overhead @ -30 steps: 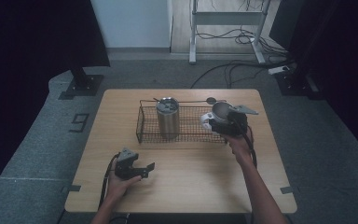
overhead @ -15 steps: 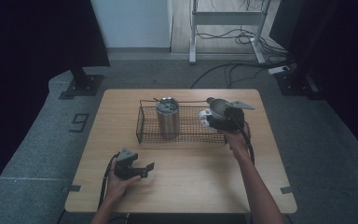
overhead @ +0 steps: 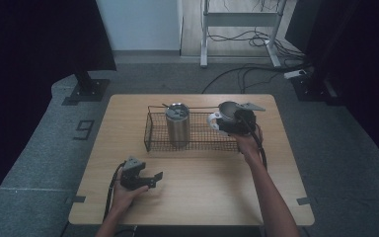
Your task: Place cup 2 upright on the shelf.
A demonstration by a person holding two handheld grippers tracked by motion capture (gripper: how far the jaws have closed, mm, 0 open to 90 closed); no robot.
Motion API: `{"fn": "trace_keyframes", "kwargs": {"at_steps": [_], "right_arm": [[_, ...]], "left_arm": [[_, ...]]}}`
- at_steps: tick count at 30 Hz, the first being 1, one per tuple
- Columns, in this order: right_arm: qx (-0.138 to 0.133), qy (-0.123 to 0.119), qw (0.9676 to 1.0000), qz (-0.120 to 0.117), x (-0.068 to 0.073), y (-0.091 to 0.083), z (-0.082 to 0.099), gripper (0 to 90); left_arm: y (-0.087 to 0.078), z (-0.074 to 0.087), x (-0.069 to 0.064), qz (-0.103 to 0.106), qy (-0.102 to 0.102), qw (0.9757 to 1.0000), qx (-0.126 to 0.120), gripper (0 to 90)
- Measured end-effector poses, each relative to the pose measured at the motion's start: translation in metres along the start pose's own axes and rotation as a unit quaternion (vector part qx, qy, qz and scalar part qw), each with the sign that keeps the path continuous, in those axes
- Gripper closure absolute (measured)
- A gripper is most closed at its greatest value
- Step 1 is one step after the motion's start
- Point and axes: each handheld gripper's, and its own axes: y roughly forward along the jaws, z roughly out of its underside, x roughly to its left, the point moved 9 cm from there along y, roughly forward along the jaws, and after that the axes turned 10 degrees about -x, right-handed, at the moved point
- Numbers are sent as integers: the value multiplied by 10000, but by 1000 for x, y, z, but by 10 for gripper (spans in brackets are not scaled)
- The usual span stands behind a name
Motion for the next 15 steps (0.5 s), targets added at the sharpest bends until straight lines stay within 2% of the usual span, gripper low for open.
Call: {"fn": "trace_keyframes", "kwargs": {"at_steps": [5, 15], "right_arm": [[-2, -13, 10000, 18, 0, 4, -1, 77], [76, -43, 10000, 29, 1, 17, -4, 77]], "left_arm": [[-1, -2, -2, 125, -131, 9998, -45, 107], [-1, -1, 0, 79, -97, 9999, -31, 107]]}}
